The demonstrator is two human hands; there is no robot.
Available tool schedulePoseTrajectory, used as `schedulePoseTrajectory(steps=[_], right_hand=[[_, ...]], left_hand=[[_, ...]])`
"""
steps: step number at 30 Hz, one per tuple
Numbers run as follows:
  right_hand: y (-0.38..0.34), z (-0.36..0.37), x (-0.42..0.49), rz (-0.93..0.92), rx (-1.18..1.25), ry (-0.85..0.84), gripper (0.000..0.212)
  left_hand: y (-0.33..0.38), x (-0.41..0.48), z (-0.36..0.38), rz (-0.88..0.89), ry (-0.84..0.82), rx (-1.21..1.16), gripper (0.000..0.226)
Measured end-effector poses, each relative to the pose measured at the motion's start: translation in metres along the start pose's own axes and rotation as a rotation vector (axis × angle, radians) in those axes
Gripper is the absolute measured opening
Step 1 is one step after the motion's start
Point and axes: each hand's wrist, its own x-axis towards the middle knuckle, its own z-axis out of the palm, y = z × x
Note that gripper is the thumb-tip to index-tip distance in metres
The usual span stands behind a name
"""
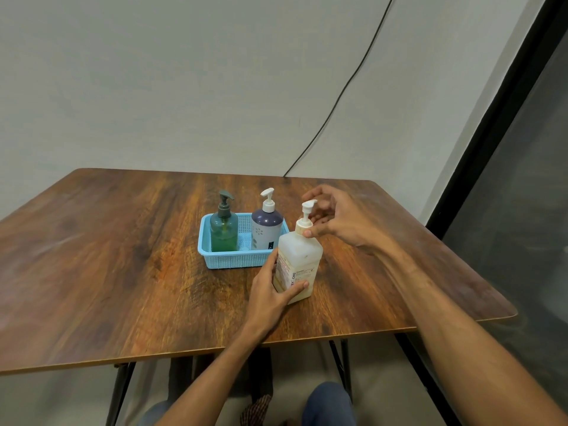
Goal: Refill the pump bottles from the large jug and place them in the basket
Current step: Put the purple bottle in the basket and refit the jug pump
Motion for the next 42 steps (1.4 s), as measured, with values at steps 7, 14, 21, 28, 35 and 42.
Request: schedulePoseTrajectory(steps=[7,14,21,28,35,42], right_hand=[[0.002,0.002,-0.004,0.003,0.023,-0.030,0.073],[-0.002,0.004,-0.009,-0.035,0.002,0.014,0.079],[-0.010,0.005,-0.010,-0.032,-0.075,0.013,0.084],[-0.006,0.010,-0.010,-0.047,-0.069,0.080,0.090],[0.011,0.023,-0.013,-0.006,0.186,0.199,0.102],[0.016,0.030,-0.014,0.022,0.297,0.263,0.089]], left_hand=[[-0.002,0.000,0.001,-0.003,0.000,0.010,0.092],[-0.001,0.000,0.000,0.001,0.000,0.016,0.092],[0.000,0.000,0.000,-0.005,-0.001,0.017,0.091],[-0.002,0.000,0.000,-0.002,0.001,0.021,0.092],[-0.001,0.000,0.000,-0.004,0.004,0.030,0.092],[-0.001,-0.001,0.000,0.004,0.002,0.025,0.090]])
